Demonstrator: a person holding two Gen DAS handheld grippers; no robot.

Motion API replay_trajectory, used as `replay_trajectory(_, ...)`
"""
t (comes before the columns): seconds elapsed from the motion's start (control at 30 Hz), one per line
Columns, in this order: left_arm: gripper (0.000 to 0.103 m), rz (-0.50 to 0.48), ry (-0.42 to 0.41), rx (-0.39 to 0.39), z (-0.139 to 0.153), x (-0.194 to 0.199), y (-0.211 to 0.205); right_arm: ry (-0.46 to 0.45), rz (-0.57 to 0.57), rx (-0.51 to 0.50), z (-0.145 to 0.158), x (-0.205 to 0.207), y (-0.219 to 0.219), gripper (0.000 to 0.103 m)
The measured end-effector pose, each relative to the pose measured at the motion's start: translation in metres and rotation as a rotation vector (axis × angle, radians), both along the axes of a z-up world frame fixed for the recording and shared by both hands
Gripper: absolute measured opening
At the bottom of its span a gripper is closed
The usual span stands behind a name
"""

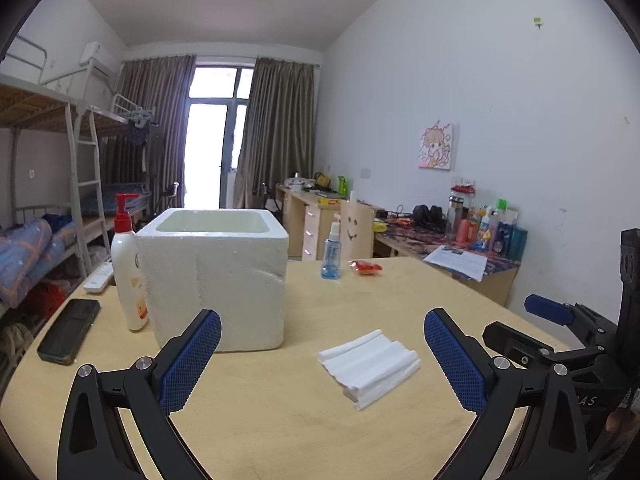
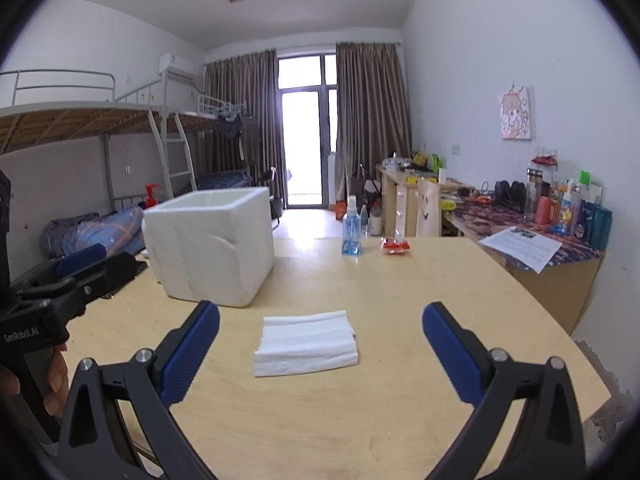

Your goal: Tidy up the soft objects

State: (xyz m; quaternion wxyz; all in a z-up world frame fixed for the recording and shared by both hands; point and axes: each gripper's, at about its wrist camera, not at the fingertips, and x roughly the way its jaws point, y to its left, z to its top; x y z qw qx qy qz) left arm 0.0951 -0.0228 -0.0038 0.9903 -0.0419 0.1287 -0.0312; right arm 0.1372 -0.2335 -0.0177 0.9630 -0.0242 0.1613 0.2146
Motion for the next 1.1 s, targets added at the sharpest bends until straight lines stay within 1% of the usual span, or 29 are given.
replay_trajectory(0.2,0.102,-0.032,0.055,0.028,-0.011,0.026,-0.001,0.061,0.001,-0.033,-0.019,0.031,0.005,0.103)
replay_trajectory(0.33,0.102,-0.033,0.098,0.023,-0.022,0.041,0.004,0.100,0.013,-0.048,-0.031,0.040,0.008,0.103)
replay_trajectory(0.53,0.102,-0.033,0.148,0.032,-0.033,0.055,0.010,0.129,0.024,-0.069,-0.039,0.047,0.014,0.103)
replay_trajectory(0.67,0.102,-0.022,0.159,0.042,-0.035,0.059,0.014,0.156,0.037,-0.080,-0.042,0.055,0.017,0.103)
replay_trajectory(0.87,0.102,-0.021,0.195,0.031,-0.039,0.067,0.020,0.191,0.063,-0.119,-0.047,0.063,0.031,0.103)
replay_trajectory(1.1,0.102,-0.030,0.214,0.026,-0.042,0.076,0.025,0.234,0.099,-0.158,-0.049,0.075,0.041,0.103)
